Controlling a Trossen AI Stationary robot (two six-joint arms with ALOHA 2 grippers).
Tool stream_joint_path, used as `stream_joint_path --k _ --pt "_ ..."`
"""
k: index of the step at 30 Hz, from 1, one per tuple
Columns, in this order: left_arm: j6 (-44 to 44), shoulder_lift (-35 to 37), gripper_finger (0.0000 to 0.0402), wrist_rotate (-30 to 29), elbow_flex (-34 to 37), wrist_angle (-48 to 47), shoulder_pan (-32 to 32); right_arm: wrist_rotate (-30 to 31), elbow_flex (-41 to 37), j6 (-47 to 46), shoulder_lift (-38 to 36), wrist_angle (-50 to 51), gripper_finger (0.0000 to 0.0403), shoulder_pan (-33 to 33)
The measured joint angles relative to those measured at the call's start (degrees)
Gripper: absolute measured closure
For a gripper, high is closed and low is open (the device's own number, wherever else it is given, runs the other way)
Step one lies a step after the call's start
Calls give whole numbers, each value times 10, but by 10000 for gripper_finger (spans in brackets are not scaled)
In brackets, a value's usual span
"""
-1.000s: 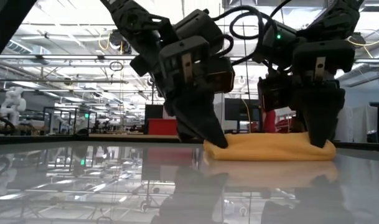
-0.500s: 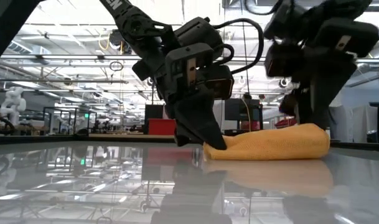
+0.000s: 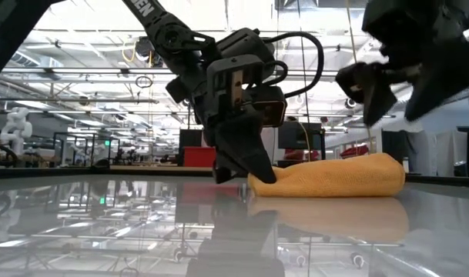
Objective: Roll towel
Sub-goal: Roll the towel
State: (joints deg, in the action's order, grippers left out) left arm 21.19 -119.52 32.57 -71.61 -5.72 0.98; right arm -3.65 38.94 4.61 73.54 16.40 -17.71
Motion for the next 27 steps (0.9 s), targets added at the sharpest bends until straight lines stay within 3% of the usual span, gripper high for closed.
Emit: stream_joint_path --k 19,22,27 --pt "5 0 392 35 0 -9 -13 66 0 -4 140 -49 240 -21" --pt "-8 0 366 50 0 4 -14 68 0 -15 144 -48 240 -18" --pt "-23 14 269 44 -7 2 -13 83 0 -39 144 -42 244 -10"
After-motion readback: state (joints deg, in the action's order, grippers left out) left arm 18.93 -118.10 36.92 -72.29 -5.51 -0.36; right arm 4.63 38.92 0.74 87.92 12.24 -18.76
